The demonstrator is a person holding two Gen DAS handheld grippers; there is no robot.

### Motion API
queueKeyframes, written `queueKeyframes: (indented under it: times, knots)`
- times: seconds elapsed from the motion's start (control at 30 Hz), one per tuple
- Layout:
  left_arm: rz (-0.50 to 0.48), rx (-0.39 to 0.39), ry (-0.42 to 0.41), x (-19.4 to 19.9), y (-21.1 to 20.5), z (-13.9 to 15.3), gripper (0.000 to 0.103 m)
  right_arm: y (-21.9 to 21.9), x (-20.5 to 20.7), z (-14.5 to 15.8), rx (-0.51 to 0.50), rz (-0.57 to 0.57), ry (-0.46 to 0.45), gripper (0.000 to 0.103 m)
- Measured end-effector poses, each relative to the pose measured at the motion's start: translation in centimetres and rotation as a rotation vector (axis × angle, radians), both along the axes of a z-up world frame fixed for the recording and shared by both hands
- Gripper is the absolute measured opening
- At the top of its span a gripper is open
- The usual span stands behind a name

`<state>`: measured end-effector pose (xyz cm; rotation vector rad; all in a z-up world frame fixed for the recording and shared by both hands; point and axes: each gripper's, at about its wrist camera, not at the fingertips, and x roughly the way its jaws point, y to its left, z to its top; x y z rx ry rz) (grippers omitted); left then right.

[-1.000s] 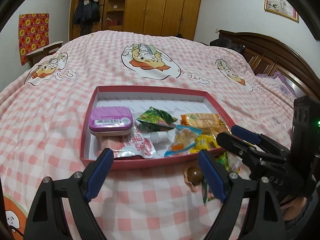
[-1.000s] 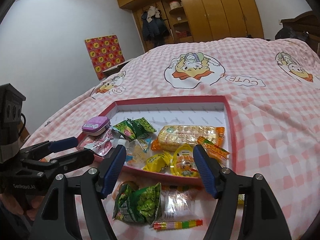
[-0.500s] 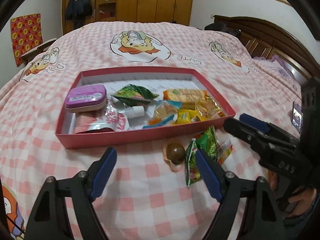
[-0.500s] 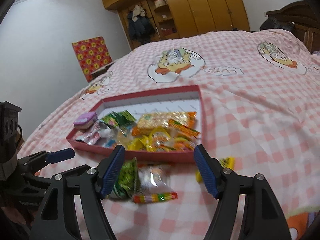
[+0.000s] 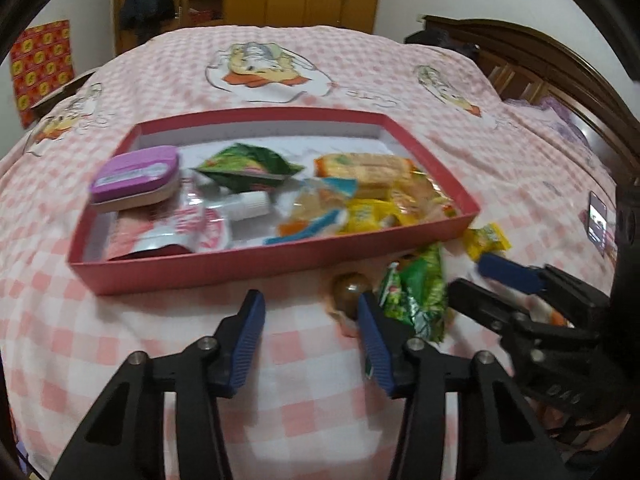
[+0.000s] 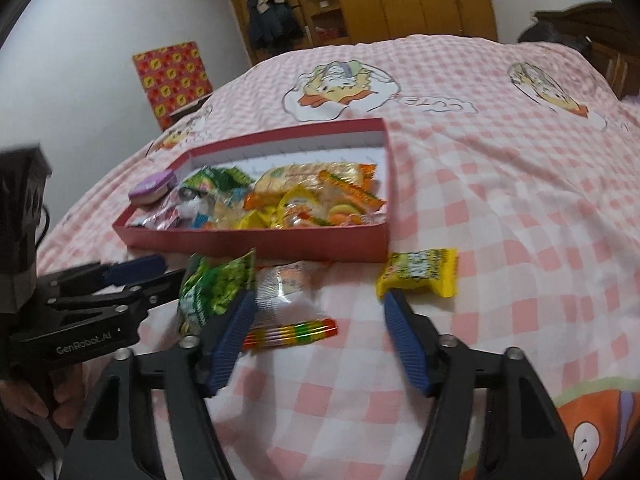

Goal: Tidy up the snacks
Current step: 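Grasp the brown chocolate ball with left tool while right tool grasps the rainbow candy stick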

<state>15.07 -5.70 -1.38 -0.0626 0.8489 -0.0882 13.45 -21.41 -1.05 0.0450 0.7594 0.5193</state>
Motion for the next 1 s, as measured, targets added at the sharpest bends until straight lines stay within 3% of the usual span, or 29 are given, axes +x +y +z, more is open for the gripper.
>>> queueKeyframes:
  times: [0.03, 0.1, 0.2, 0.47, 0.53, 0.6, 0.9, 1.0]
  knots:
    - [-0.001, 0.007, -0.006, 0.0, -0.1, 0.0, 0.047, 0.1, -0.1, 0.0, -0.003, 0.009, -0.005, 0.049]
    - [0.003, 0.002, -0.001, 0.3, -0.1, -0.2, 0.047, 0.3, -0.2, 0.0, 0.007, 0.035, -0.007, 0.044]
    - [0.012, -0.016, 0.010, 1.1, 0.0, -0.5, 0.050, 0.3, 0.0, -0.2, 0.014, 0.040, 0.003, 0.044]
    - [-0.026, -0.018, 0.013, 1.5, -0.4, -1.3, 0.059, 0.7, -0.8, 0.0, -0.087, 0.037, -0.027, 0.045]
    - [-0.023, 0.015, 0.007, 1.5, -1.0, -1.4, 0.057, 0.5, -0.6, -0.1, -0.101, 0.016, -0.026, 0.051]
    - [-0.040, 0.030, 0.002, 1.3, -1.5, -1.3, 0.027, 0.7, -0.1, -0.2, -0.120, 0.003, -0.022, 0.052]
    - [-0.048, 0.024, -0.015, 0.4, -1.5, -0.9, 0.025, 0.6, 0.3, -0.4, -0.102, 0.018, -0.007, 0.053]
    - [-0.052, 0.028, -0.021, 0.0, -1.6, -0.6, 0.024, 0.6, 0.3, -0.5, -0.083, 0.036, -0.003, 0.042]
